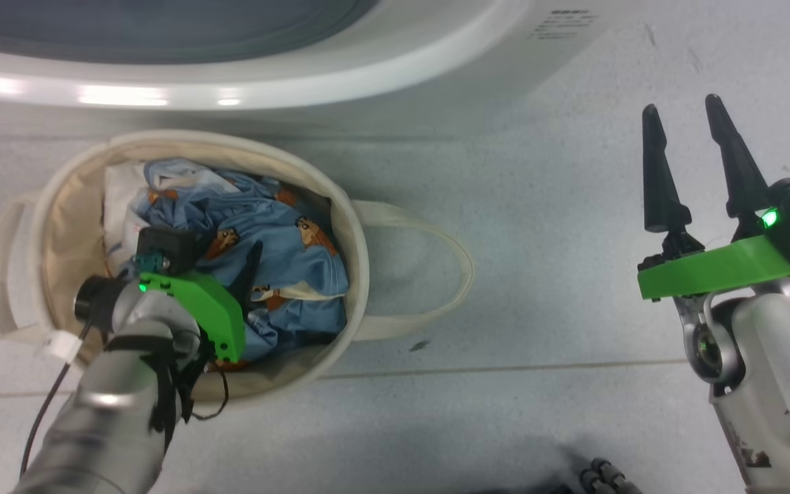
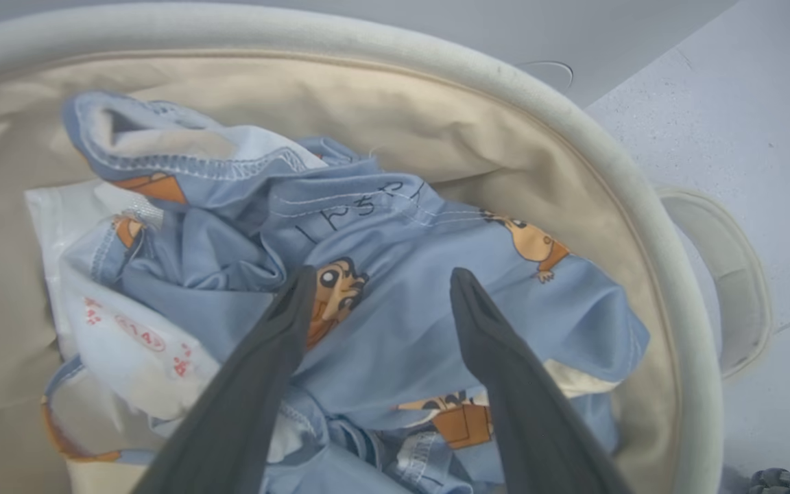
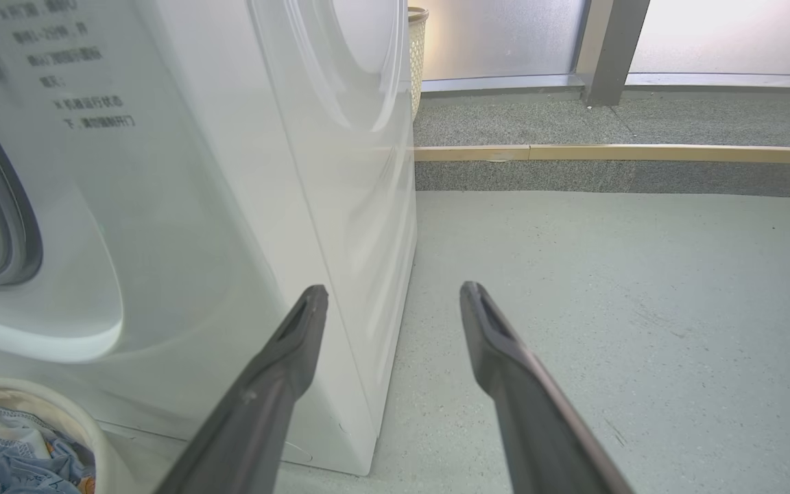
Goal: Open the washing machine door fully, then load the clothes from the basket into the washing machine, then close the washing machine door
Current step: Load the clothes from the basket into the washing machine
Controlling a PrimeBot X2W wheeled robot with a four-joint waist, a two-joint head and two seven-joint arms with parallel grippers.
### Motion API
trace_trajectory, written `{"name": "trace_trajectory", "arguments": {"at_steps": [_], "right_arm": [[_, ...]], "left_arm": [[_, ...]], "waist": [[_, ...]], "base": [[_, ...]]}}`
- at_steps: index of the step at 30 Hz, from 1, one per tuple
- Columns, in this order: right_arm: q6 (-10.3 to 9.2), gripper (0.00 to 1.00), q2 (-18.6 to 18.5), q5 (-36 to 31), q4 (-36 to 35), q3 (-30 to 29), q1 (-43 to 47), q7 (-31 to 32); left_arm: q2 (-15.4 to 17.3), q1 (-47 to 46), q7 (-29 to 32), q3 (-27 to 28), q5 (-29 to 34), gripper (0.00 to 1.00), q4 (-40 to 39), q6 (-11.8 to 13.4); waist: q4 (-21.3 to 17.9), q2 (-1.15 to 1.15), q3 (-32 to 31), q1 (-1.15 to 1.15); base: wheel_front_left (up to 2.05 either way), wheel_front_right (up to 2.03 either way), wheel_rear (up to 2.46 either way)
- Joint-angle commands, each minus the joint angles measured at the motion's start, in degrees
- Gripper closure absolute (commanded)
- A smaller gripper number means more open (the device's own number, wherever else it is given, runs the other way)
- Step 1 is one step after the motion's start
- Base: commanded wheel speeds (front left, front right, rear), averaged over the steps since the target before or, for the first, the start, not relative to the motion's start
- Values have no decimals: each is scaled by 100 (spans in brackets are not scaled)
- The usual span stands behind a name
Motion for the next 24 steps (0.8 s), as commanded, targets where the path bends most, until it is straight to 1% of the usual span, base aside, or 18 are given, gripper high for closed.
{"name": "trace_trajectory", "arguments": {"at_steps": [1, 6, 10, 12, 16, 21, 24], "right_arm": [[3, 0, -73, -90, -212, 58, 43, -70], [3, 0, -28, -176, -389, -23, 19, -70], [3, 0, 32, -242, -530, -87, 31, -70], [3, 0, 60, -267, -572, -108, 43, -70], [3, 0, 98, -299, -622, -121, 69, -70], [3, 0, 107, -324, -645, -112, 78, -70], [3, 0, 91, -341, -652, -125, 77, -70]], "left_arm": [[196, -106, -66, 50, 65, 0, 10, -32], [222, -446, -49, -86, 199, 0, 195, 25], [261, -558, 181, -146, 228, 0, 269, 122], [263, -566, 330, -140, 197, 0, 287, 166], [273, -548, 711, 1, 12, 0, 306, 355], [292, -666, 644, 50, -65, 0, 311, 429], [280, -679, 763, 10, -64, 0, 312, 436]], "waist": [[-30, 0, 200, -1], [-152, 0, 627, -1], [-235, 0, 847, -1], [-256, 0, 897, -1], [-284, 0, 968, -1], [-293, 0, 1055, -1], [-282, 0, 1084, -1]], "base": [[0, 0, 0], [0, 0, 0], [0, 0, 0], [0, 0, 0], [0, 0, 0], [0, 0, 0], [0, 0, 0]]}}
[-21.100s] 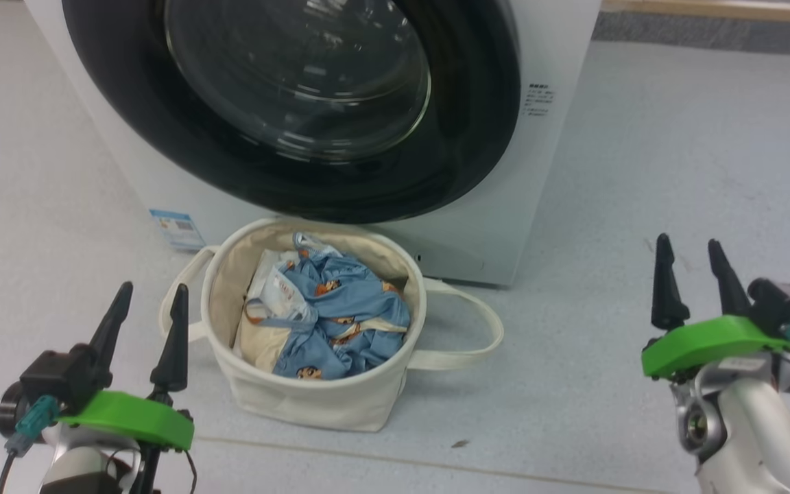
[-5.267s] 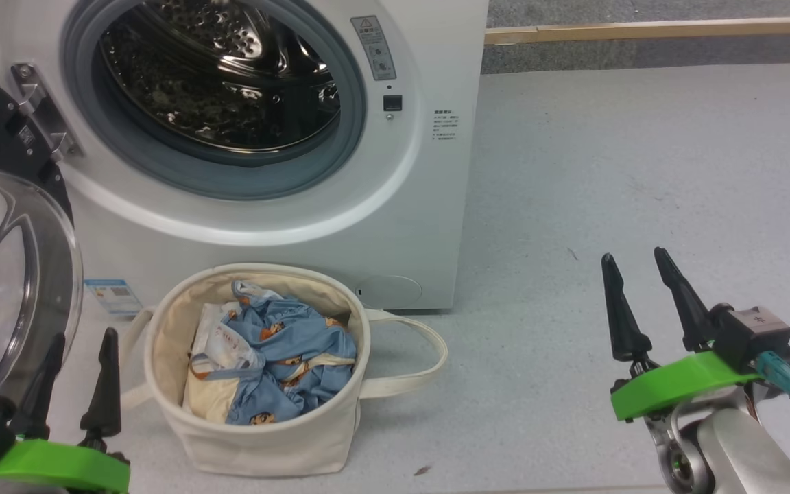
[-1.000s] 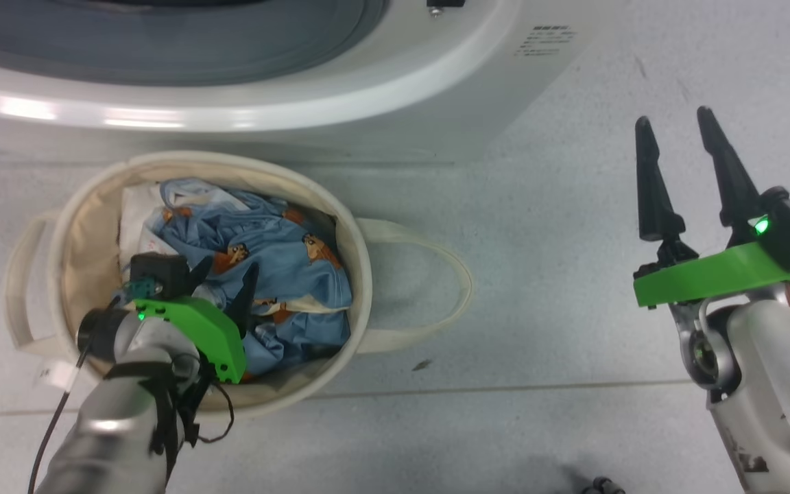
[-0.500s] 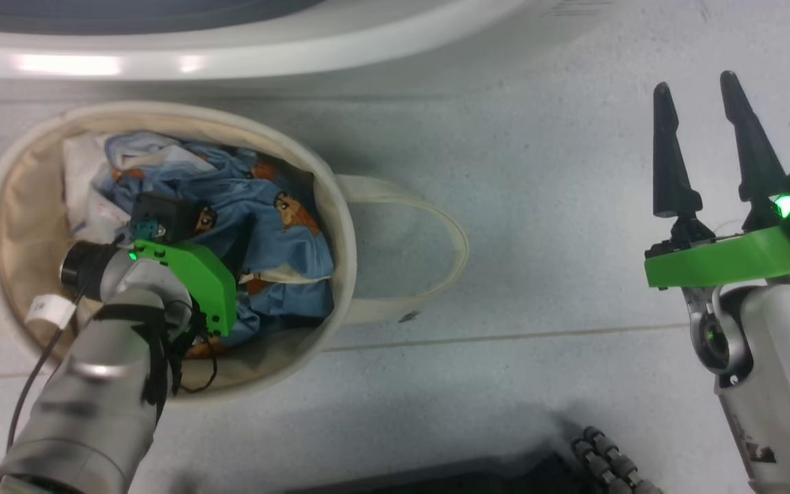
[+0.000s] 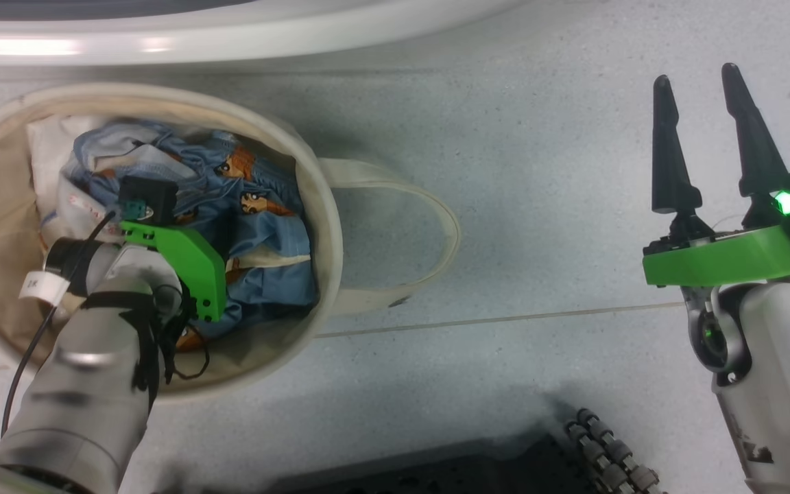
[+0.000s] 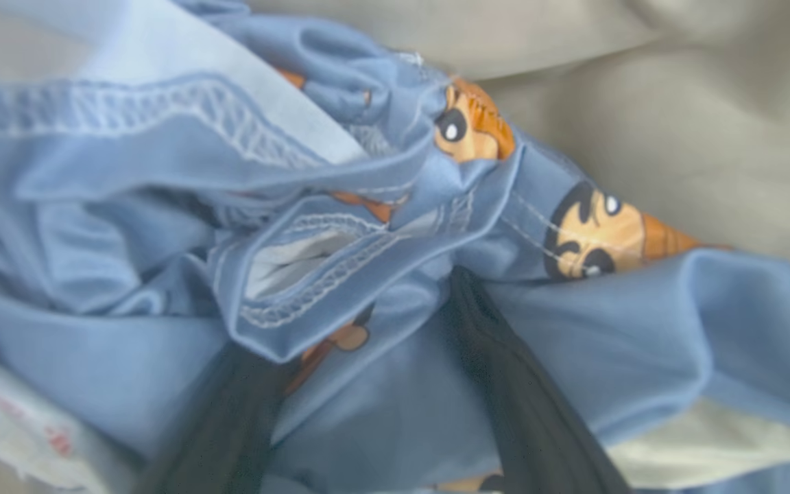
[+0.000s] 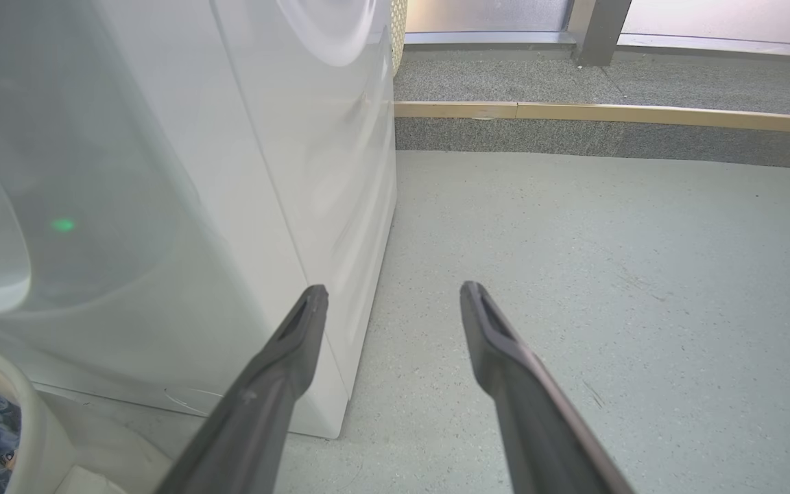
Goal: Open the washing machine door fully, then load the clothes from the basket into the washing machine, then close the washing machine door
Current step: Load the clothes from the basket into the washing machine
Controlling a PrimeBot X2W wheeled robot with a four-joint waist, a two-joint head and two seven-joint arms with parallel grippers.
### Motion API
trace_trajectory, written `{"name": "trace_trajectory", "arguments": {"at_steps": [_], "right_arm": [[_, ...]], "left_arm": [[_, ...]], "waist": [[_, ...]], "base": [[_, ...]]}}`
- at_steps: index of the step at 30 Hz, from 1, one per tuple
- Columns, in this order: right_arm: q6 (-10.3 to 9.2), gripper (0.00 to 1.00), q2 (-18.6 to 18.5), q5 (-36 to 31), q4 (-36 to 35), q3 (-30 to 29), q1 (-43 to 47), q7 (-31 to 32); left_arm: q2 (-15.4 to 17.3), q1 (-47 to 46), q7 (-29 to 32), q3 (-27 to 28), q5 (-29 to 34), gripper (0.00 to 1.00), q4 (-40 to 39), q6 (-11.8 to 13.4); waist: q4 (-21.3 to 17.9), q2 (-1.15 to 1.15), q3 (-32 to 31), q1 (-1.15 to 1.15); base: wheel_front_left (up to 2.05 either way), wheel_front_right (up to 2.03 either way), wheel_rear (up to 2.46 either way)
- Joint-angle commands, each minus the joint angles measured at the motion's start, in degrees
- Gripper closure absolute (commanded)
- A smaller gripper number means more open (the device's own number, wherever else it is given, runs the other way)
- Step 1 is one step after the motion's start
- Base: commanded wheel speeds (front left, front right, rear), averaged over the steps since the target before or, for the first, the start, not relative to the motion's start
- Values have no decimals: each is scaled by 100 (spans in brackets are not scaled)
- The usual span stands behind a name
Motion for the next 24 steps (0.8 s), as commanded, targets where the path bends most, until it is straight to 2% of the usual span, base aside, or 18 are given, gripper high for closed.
{"name": "trace_trajectory", "arguments": {"at_steps": [1, 4, 5, 6, 13, 24], "right_arm": [[3, 0, -17, -44, -177, 40, 139, -69], [3, 0, -25, -55, -180, 18, 135, -69], [3, 0, -18, -57, -176, 25, 129, -69], [3, 0, -9, -55, -171, 37, 122, -69], [3, 0, 63, 3, -31, 97, 79, -69], [3, 0, 177, 241, 354, 214, 142, -69]], "left_arm": [[190, 83, 46, 92, -43, 0, -3, 27], [165, 63, 120, 87, -75, 0, -2, 34], [162, 63, 112, 83, -81, 89, -2, 37], [153, 72, 118, 78, -90, 100, -2, 23], [51, 179, -38, 76, -194, 100, -2, -112], [-161, 654, -610, 90, -409, 100, -1, -351]], "waist": [[10, 0, 11, 0], [34, 0, 6, 0], [39, 0, -4, 0], [42, 0, -19, 0], [130, 0, -299, 0], [305, 0, -1257, 0]], "base": [[0, 0, 0], [0, 0, 0], [0, 0, 0], [0, 0, 0], [0, 0, 0], [0, 0, 0]]}}
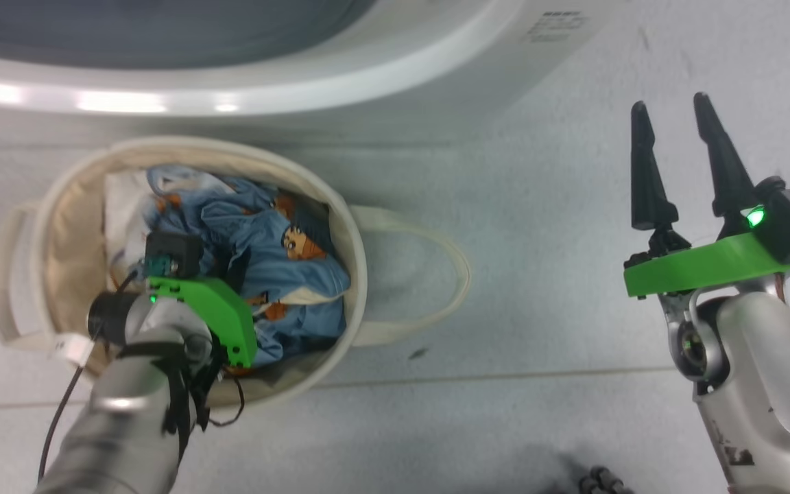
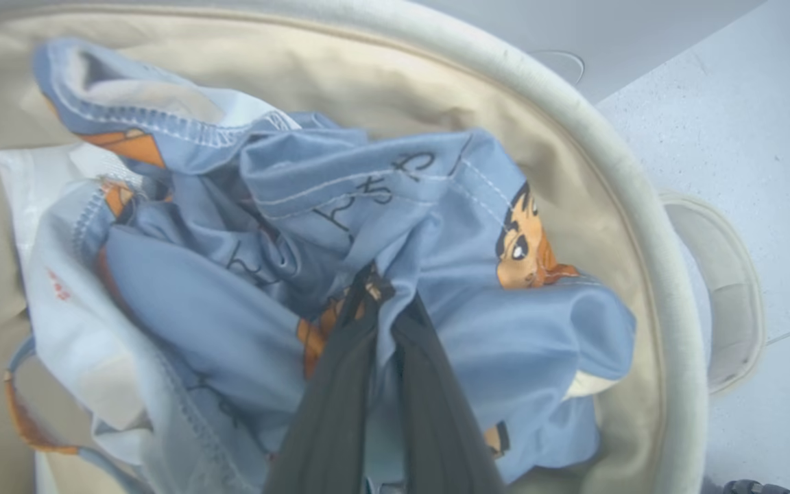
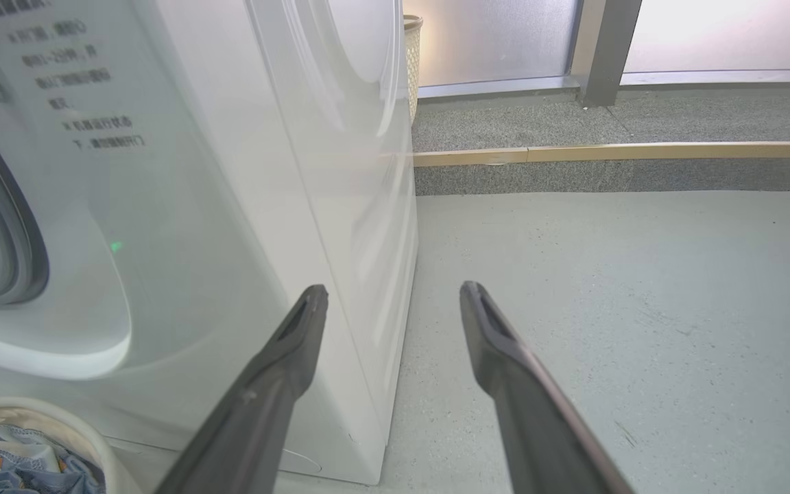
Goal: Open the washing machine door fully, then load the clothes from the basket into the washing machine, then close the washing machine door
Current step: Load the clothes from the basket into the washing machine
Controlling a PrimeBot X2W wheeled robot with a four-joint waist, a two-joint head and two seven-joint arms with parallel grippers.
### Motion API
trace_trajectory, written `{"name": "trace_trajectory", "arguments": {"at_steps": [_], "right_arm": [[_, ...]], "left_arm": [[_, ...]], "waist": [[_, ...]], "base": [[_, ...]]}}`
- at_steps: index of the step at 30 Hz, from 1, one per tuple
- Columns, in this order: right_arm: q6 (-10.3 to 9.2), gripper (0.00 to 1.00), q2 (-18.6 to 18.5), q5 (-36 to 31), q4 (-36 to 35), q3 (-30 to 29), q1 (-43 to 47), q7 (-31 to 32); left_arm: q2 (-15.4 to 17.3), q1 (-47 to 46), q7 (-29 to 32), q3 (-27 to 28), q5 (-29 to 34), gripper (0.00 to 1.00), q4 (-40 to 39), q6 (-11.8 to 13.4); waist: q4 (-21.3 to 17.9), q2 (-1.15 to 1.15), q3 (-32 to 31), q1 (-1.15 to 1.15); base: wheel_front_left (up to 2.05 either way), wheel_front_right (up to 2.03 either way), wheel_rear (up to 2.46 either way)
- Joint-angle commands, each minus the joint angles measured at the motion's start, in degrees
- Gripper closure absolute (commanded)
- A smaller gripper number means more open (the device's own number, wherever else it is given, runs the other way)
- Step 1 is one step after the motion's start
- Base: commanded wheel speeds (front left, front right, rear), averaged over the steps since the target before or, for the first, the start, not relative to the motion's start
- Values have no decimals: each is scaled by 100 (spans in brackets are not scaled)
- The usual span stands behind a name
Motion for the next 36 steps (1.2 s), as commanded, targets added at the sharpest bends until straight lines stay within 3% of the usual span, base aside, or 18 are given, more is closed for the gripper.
{"name": "trace_trajectory", "arguments": {"at_steps": [1, 8, 24, 30, 36], "right_arm": [[3, 0, 46, 61, -99, 114, 156, -69], [3, 0, 51, 252, 150, 226, 316, -69], [3, 0, 97, 618, 477, 355, 921, -69], [3, 0, 99, 718, 505, 348, 1185, -69], [3, 0, 40, 792, 516, 408, 1311, -69]], "left_arm": [[129, 194, -131, 134, -79, 100, -33, -22], [98, 619, -307, 304, -328, 100, -318, -86], [382, 1956, -315, 1501, -85, 100, -2726, -97], [279, 2394, -315, 2024, 7, 100, -3666, -80], [140, 2589, -316, 2173, 69, 100, -4212, -61]], "waist": [[76, 0, -405, 0], [191, 0, -1244, 0], [509, 0, -2723, 0], [526, 0, -3121, 0], [518, 0, -3330, 0]], "base": [[0, 0, 0], [0, 0, 0], [0, 0, 0], [0, 0, 0], [0, 0, 0]]}}
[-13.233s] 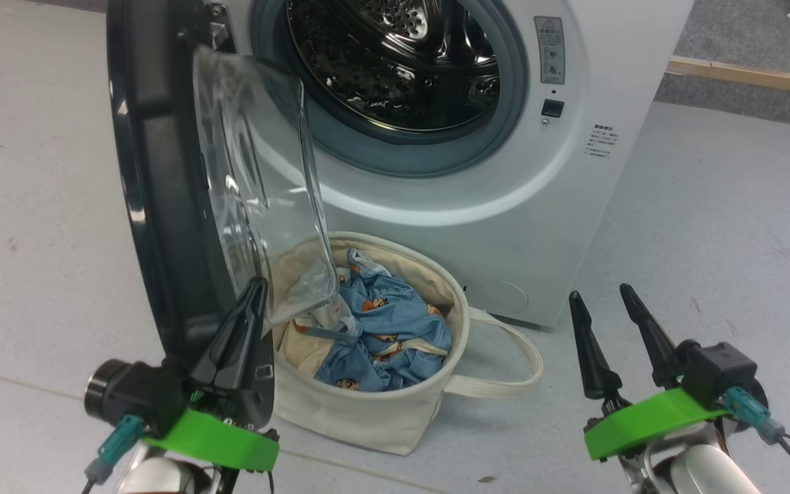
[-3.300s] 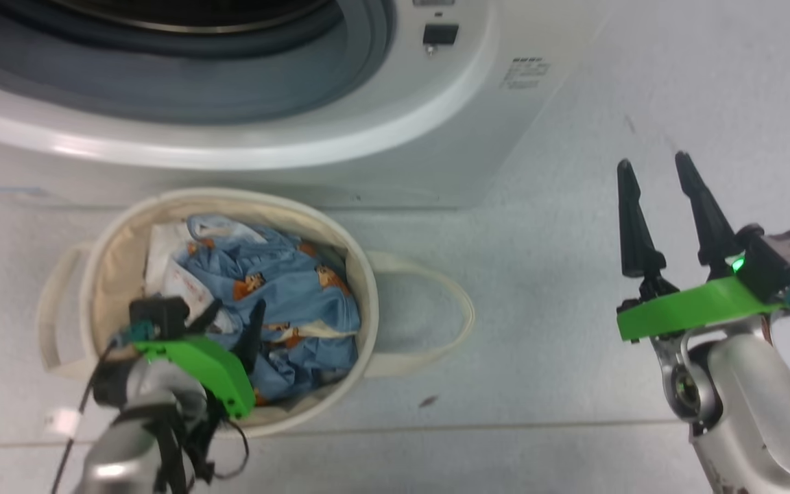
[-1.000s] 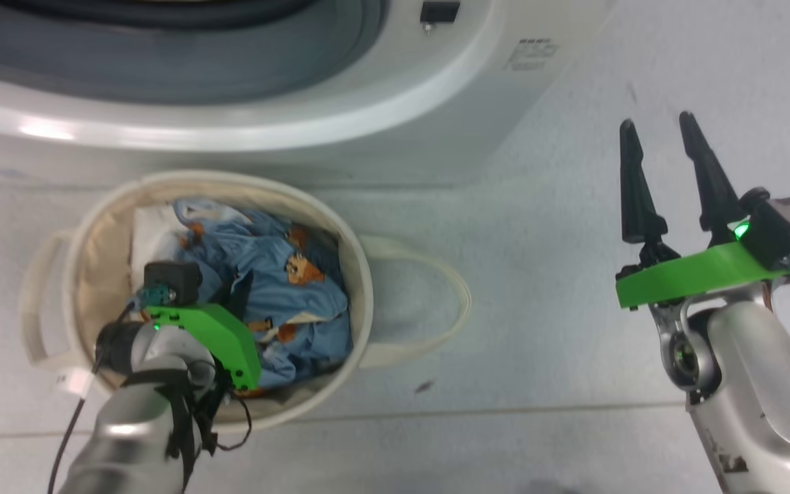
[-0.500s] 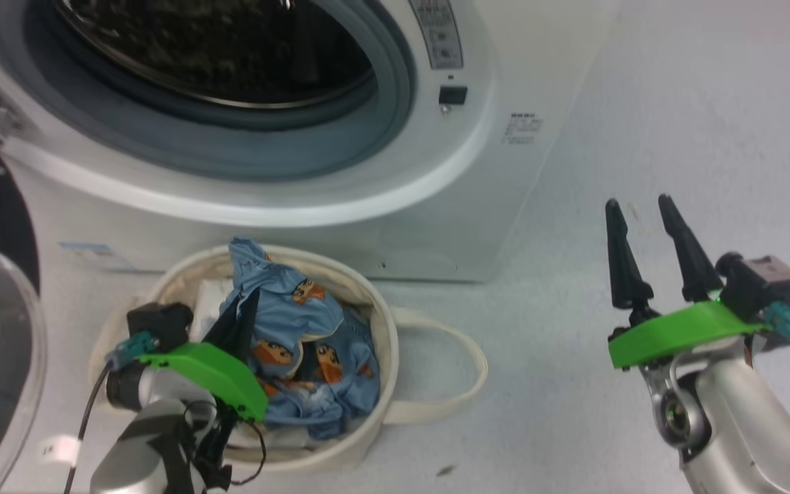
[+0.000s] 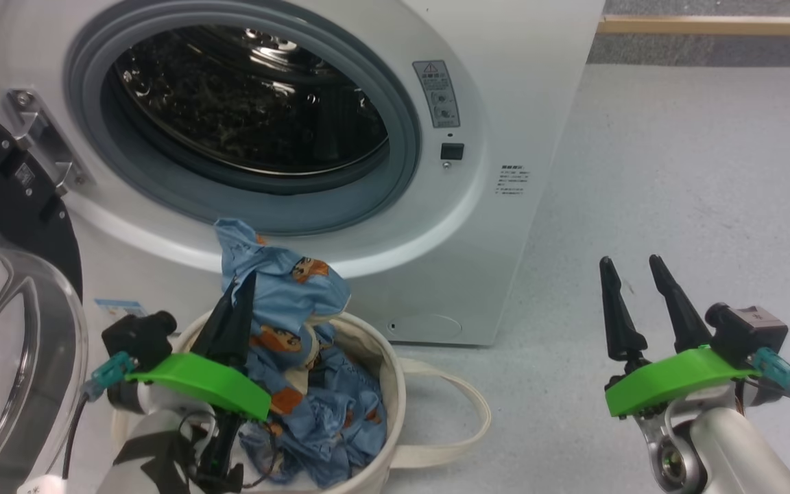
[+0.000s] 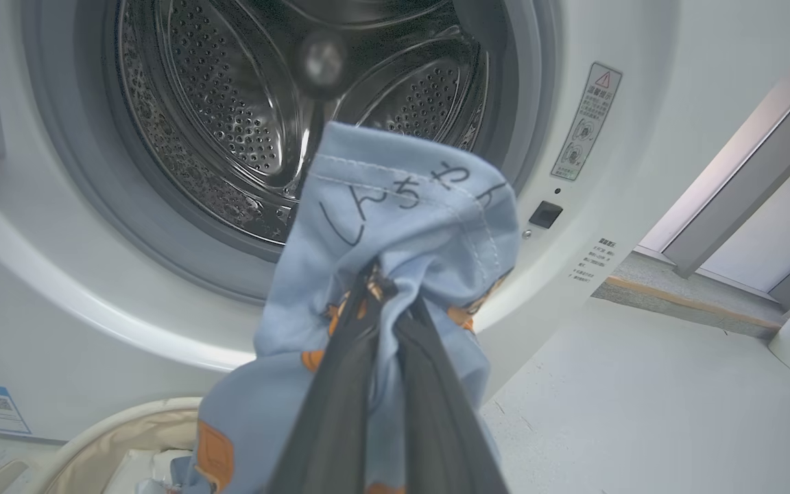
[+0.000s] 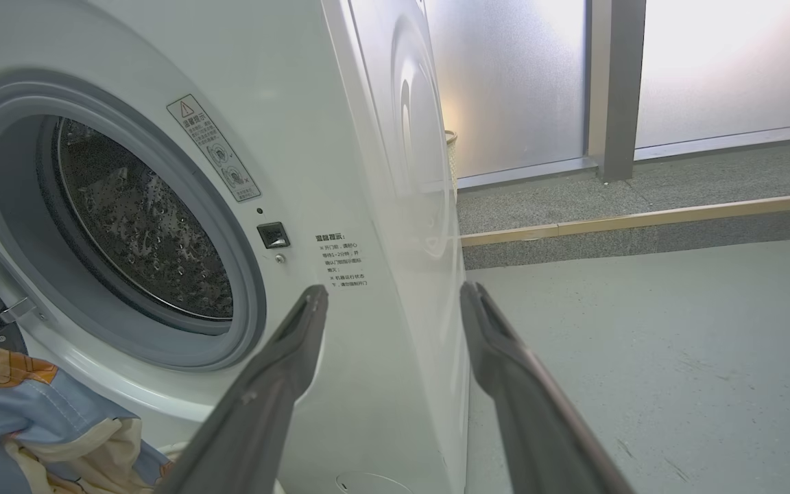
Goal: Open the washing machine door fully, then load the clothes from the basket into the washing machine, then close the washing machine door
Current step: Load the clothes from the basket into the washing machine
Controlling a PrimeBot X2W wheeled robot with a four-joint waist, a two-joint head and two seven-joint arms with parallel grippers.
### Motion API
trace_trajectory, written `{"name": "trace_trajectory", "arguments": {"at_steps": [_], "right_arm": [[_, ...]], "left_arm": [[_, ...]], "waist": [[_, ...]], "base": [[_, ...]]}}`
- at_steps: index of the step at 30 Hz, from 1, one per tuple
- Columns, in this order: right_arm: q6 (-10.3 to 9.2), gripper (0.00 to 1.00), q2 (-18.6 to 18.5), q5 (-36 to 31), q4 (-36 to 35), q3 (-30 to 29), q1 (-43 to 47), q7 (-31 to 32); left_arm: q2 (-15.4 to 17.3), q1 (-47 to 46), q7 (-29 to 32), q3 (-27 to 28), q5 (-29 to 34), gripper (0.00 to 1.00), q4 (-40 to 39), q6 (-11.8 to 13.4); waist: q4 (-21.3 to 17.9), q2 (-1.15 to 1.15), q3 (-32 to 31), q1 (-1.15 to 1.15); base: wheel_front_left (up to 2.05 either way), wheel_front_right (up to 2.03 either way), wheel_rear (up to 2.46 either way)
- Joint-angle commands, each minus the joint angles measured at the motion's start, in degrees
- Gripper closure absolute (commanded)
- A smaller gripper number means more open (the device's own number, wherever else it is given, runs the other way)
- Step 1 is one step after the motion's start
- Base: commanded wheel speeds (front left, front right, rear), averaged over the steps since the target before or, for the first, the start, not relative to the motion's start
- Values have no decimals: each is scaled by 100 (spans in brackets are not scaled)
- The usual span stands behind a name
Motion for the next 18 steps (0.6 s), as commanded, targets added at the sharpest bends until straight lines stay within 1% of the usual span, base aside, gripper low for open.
{"name": "trace_trajectory", "arguments": {"at_steps": [1, 5, 9, 11, 18], "right_arm": [[3, 0, -69, 38, -175, 105, -19, -70], [3, 0, -112, 64, -199, 117, -1, -70], [3, 0, -148, 76, -237, 164, -12, -70], [3, 0, -154, 82, -246, 196, -33, -70], [3, 0, -211, 49, -309, 190, -184, -70]], "left_arm": [[81, -175, -74, 215, 49, 100, -290, -3], [77, -295, -74, 291, 136, 100, -531, 40], [66, -569, -74, 583, 170, 100, -904, 73], [75, -701, -74, 710, 188, 100, -944, 68], [162, -1678, -74, 925, 249, 100, 146, 44]], "waist": [[-10, -1, -52, 0], [-19, -1, -71, 0], [-90, -1, -25, 0], [-157, -1, 41, 0], [-473, -1, 553, 0]], "base": [[0, 0, 0], [0, 0, 0], [0, 0, 0], [0, 0, 0], [0, 0, 0]]}}
